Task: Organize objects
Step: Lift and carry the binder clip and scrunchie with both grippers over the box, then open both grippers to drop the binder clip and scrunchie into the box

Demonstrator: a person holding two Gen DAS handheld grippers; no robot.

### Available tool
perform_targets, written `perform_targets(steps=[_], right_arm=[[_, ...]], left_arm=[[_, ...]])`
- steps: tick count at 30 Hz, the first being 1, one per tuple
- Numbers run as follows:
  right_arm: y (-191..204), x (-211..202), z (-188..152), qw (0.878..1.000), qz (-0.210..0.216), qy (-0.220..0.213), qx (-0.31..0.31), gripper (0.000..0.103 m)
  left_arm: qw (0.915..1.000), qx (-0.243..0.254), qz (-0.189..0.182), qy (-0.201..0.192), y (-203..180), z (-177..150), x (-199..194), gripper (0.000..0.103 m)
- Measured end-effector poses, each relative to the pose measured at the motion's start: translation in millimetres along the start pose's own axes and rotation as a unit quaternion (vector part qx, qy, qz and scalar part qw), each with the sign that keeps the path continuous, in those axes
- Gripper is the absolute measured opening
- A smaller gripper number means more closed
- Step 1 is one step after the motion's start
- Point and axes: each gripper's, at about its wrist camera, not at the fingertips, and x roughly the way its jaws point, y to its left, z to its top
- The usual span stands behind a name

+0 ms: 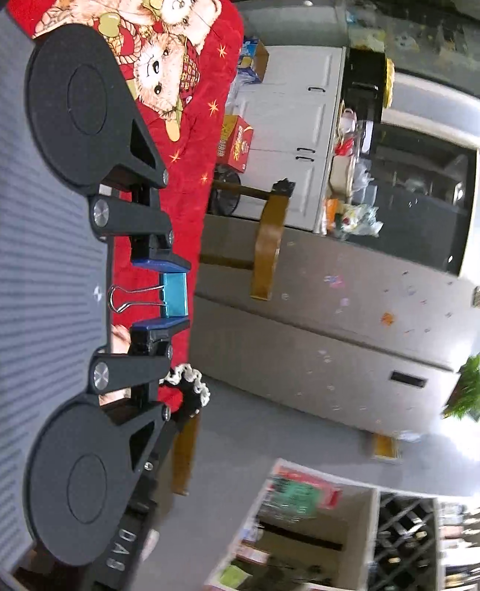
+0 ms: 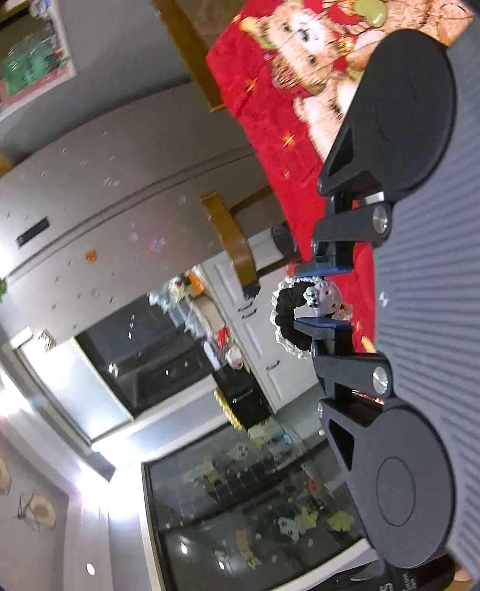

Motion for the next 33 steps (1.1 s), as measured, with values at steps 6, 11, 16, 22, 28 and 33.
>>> perform_targets(steps=[6, 11, 16, 22, 28, 33], right_arm=[[-23.0, 41.8, -24.4, 0.996, -0.056, 0.063, -0.018, 0.025], [-40.6, 65.8, -40.7, 0.990, -0.071, 0.122, 0.006, 0.025], [-44.2, 69.0, -48.3, 0.988, -0.080, 0.136, 0.002, 0.026], [-45.9, 75.5, -47.5, 0.985, -0.092, 0.147, 0.000, 0.026], [-50.4, 80.7, -51.0, 0.982, -0.099, 0.163, 0.007, 0.026], [-50.0, 81.7, -52.2, 0.981, -0.099, 0.169, 0.012, 0.026]], left_arm=[[0.9975, 0.029, 0.012, 0.063, -0.2, -37.9, 53.9, 0.030], [0.9924, 0.033, 0.023, 0.116, 5.8, -65.7, 86.2, 0.030], [0.9886, 0.033, 0.028, 0.145, 11.0, -79.4, 100.3, 0.030], [0.9856, 0.056, 0.048, 0.152, 1.5, -84.4, 100.1, 0.030], [0.9845, 0.053, 0.051, 0.159, 3.9, -84.9, 98.9, 0.030], [0.9826, 0.059, 0.059, 0.166, 3.4, -86.2, 100.6, 0.030]])
